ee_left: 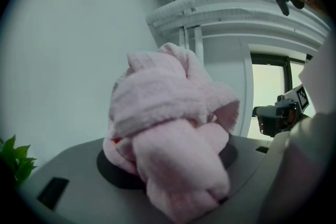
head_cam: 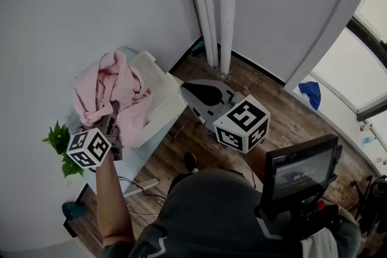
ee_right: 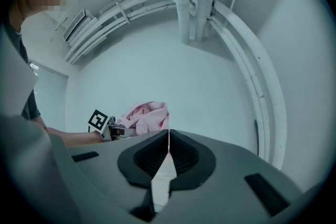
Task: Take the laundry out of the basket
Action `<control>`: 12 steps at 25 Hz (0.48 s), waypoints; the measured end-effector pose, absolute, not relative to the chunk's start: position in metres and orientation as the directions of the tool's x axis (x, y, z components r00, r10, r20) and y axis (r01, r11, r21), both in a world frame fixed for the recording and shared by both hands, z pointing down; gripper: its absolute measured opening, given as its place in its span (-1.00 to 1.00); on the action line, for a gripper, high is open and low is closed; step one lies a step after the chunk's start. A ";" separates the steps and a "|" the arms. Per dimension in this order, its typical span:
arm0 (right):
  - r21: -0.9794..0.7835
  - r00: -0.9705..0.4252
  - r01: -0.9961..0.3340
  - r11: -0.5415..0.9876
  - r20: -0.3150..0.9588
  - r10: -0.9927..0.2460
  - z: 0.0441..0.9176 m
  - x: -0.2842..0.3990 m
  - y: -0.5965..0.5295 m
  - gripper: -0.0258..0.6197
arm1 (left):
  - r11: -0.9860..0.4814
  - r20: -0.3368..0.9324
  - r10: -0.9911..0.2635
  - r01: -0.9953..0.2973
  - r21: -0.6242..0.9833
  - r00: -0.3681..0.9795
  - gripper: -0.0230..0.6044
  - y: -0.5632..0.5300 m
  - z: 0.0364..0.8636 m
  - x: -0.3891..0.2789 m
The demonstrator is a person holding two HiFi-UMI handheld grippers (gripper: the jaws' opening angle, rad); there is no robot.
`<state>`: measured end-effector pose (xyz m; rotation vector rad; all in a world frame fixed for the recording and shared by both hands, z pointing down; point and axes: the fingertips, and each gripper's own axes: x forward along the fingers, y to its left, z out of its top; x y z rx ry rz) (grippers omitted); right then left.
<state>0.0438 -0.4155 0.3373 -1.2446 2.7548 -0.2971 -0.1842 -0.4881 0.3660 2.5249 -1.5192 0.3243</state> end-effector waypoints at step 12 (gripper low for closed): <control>-0.216 -0.770 -0.617 0.756 -0.027 -0.637 0.339 0.005 -0.371 -0.86 | -0.316 0.099 -0.941 -0.945 0.083 0.324 0.00 -0.363 0.319 -0.217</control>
